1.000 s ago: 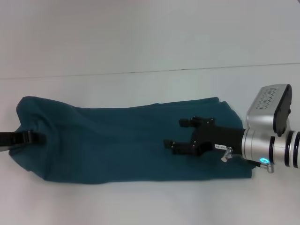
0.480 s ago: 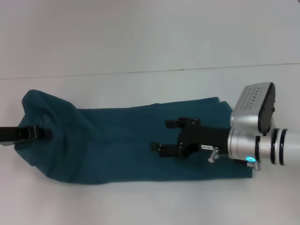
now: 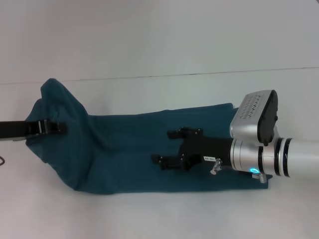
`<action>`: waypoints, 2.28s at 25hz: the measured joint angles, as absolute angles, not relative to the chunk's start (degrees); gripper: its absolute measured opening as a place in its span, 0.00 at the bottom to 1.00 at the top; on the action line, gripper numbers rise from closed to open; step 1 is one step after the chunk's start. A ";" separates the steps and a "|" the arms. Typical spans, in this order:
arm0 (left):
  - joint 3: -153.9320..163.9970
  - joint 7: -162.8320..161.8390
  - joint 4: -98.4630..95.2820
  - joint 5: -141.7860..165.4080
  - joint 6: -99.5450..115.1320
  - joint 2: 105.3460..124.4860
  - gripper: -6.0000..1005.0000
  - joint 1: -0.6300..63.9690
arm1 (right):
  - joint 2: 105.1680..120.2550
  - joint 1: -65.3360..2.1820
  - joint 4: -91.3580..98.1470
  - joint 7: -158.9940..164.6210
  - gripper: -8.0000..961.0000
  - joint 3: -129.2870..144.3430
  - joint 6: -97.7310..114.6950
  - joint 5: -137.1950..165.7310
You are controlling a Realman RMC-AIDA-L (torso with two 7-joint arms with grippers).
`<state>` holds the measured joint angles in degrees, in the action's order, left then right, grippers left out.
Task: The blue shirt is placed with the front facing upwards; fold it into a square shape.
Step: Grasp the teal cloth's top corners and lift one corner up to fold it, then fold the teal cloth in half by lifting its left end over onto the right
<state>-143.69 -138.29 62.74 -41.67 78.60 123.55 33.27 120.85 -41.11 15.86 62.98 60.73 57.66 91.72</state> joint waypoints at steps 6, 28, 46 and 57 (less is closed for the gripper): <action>-143.70 -138.56 63.89 -42.89 80.37 123.77 0.13 33.74 | 120.99 -41.93 13.62 61.39 0.87 60.80 54.89 91.47; -141.94 -138.60 64.22 -48.87 83.12 123.83 0.14 33.83 | 121.02 -42.70 10.97 59.08 0.86 60.40 54.14 89.91; -140.25 -138.45 64.25 -52.21 83.48 123.84 0.14 33.82 | 121.17 -42.86 7.74 54.76 0.11 60.73 53.96 84.27; -136.70 -139.13 63.83 -53.93 82.86 124.01 0.14 35.07 | 121.04 -42.36 7.03 53.82 0.02 60.23 52.98 83.45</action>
